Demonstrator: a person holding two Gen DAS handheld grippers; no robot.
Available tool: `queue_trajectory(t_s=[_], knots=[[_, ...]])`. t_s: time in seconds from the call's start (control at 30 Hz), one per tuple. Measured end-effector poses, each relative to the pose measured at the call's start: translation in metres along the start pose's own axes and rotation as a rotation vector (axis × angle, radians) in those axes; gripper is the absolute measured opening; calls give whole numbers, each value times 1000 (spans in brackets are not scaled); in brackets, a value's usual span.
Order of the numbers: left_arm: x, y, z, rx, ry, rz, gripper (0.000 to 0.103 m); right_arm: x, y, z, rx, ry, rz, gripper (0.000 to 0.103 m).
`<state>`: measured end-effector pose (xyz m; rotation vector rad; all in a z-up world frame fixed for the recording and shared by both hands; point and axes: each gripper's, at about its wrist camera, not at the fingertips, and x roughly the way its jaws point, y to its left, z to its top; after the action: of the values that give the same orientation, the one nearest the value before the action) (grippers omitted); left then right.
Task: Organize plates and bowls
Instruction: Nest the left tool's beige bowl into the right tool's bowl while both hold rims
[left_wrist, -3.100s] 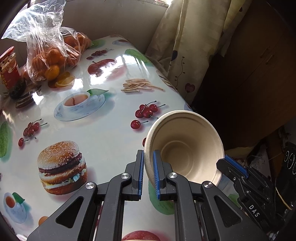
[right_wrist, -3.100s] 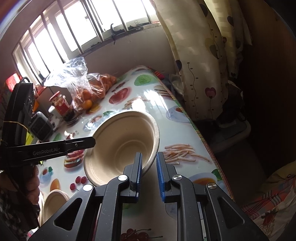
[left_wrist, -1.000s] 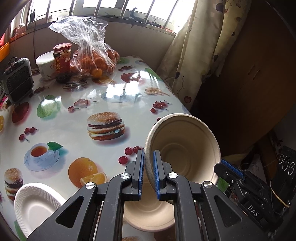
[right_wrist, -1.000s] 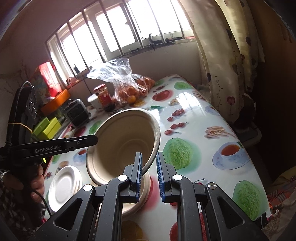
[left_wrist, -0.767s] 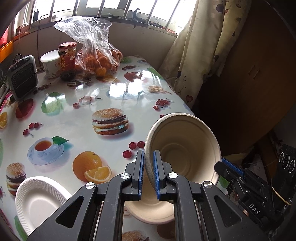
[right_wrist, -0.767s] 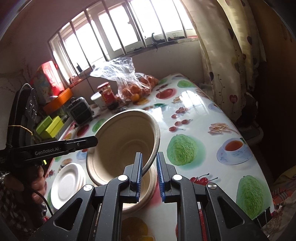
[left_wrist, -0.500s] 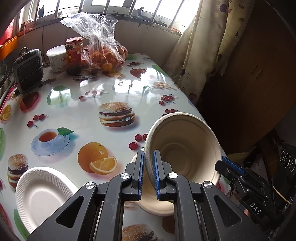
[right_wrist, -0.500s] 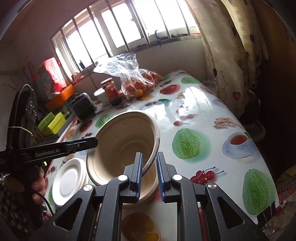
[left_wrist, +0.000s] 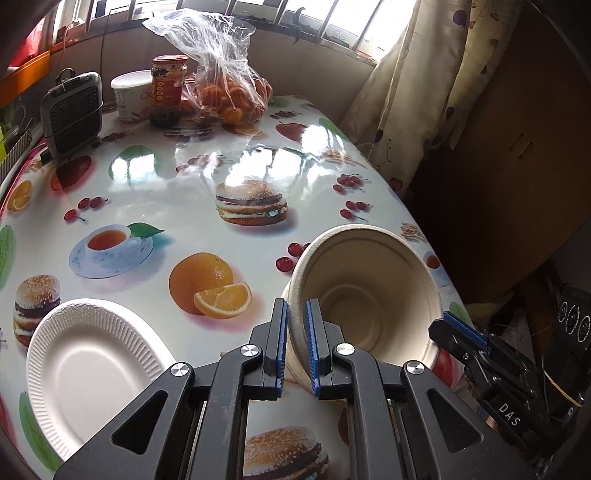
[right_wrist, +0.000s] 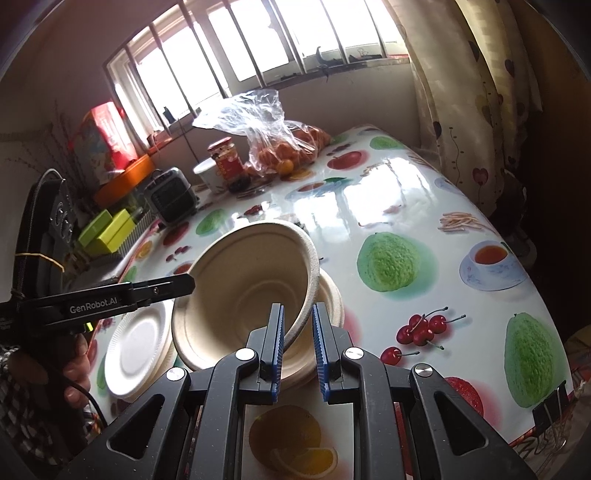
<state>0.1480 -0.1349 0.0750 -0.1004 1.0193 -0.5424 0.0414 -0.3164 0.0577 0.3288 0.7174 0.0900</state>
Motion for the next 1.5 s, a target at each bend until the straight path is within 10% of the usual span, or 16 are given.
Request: queue_trajectory(t_s=[1.5], knots=[[23, 4, -9, -18, 58, 17, 10, 22, -9, -16, 23, 47, -24, 15]])
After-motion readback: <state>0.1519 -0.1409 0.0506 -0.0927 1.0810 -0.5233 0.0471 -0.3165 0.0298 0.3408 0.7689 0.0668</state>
